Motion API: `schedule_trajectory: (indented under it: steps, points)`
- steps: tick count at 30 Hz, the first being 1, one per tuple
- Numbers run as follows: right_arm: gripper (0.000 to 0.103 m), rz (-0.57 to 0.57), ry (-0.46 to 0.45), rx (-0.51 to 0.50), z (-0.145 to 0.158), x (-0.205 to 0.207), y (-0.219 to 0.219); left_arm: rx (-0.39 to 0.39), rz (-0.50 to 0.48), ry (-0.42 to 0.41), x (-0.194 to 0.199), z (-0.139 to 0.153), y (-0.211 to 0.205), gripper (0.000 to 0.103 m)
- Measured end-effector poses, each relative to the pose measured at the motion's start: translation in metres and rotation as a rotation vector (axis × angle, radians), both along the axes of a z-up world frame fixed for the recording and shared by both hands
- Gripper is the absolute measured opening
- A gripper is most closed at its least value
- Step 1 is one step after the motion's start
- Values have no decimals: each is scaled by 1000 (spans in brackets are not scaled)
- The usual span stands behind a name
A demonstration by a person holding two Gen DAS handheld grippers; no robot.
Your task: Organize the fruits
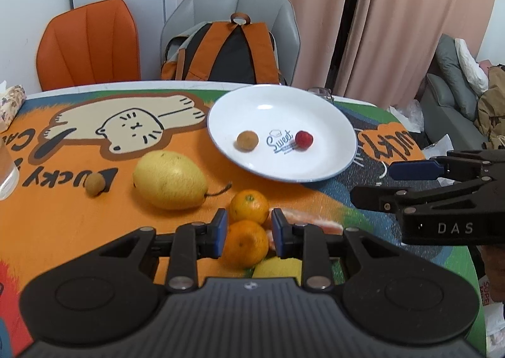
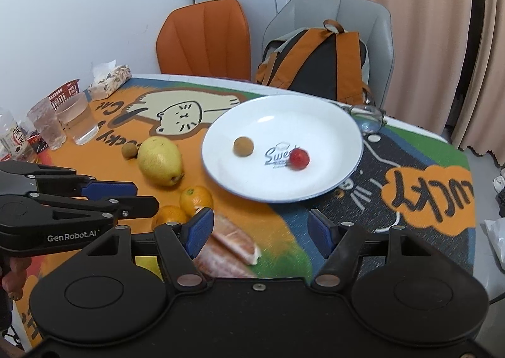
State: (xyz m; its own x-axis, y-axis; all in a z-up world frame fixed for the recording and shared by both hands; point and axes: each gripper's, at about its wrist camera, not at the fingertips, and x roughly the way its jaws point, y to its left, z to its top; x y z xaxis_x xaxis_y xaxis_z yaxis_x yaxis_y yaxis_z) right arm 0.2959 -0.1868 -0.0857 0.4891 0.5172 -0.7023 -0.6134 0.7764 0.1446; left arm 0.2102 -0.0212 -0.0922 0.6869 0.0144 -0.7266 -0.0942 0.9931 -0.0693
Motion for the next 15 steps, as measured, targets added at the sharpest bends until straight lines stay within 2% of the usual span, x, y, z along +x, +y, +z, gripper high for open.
schedule_trajectory:
  steps: [15]
  points:
    - [66,1,8,-24,-7,-19,-1,-10,-30,54,7,-29,2,30]
